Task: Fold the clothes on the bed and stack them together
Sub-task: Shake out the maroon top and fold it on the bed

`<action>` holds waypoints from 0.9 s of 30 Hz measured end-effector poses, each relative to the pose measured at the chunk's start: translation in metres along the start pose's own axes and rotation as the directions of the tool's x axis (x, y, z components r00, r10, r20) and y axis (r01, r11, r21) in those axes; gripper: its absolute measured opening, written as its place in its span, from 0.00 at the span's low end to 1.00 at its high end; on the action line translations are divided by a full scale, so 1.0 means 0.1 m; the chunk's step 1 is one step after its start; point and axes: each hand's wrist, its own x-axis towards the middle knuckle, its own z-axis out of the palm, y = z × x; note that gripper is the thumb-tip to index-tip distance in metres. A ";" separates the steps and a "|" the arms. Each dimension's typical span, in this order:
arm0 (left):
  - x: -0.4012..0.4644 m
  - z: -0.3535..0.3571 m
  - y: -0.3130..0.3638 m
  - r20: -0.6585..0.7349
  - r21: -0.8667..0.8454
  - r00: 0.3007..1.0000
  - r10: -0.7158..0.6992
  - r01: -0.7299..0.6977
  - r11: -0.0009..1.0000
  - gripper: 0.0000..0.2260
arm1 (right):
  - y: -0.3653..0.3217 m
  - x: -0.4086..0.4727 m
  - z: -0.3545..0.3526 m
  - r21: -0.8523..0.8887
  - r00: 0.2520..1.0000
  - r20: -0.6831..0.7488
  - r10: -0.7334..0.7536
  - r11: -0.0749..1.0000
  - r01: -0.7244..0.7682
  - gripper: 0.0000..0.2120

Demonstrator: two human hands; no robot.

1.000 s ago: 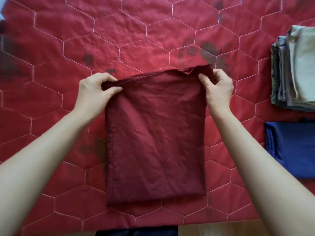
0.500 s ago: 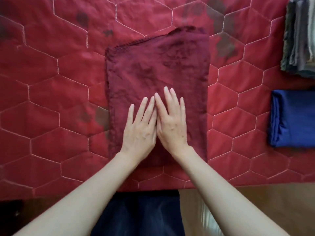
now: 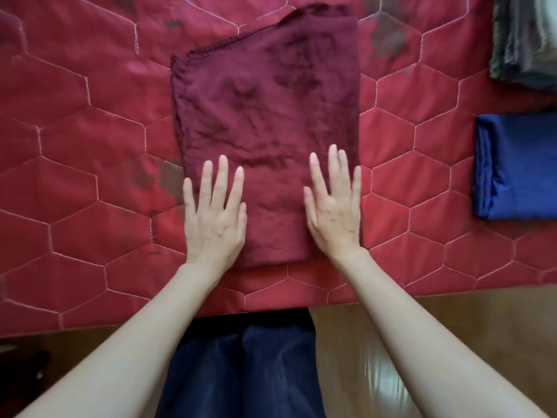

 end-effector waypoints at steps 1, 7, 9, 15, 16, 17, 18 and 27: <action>0.20 -0.01 0.08 -0.042 0.005 0.999 0.035 -0.035 0.999 0.25 | -0.12 0.20 0.01 0.026 0.998 -0.032 -0.059 0.998 0.060 0.23; 1.33 0.05 0.11 -0.051 0.066 0.996 0.079 -0.076 0.995 0.26 | -0.28 1.27 0.14 -0.071 0.966 0.005 -0.257 0.964 0.257 0.23; 1.48 0.09 -0.13 0.020 0.099 0.998 0.067 -0.069 0.993 0.25 | 0.01 1.47 0.14 -0.144 0.964 0.067 -0.257 0.954 0.265 0.23; 1.82 -0.08 -0.79 0.041 0.128 0.994 -0.099 0.093 0.987 0.25 | 0.86 1.69 -0.09 -0.164 0.991 0.087 0.102 0.983 -0.086 0.26; 1.83 -0.13 -0.83 0.019 0.116 0.991 -0.130 0.127 0.985 0.24 | 0.90 1.65 -0.13 -0.154 0.992 0.064 0.104 0.984 -0.094 0.26; 1.80 -0.19 -0.83 -0.011 0.095 0.988 -0.151 0.152 0.984 0.24 | 0.92 1.59 -0.18 -0.141 0.995 0.038 0.091 0.986 -0.085 0.26; 1.74 -0.23 -0.81 -0.044 0.070 0.987 -0.156 0.159 0.985 0.24 | 0.90 1.50 -0.21 -0.123 0.998 0.015 0.060 0.991 -0.058 0.26; 0.17 -0.08 0.00 0.002 0.013 0.971 0.237 -0.237 0.971 0.24 | 0.35 -0.15 -0.11 0.032 0.913 0.176 -0.368 0.929 0.368 0.25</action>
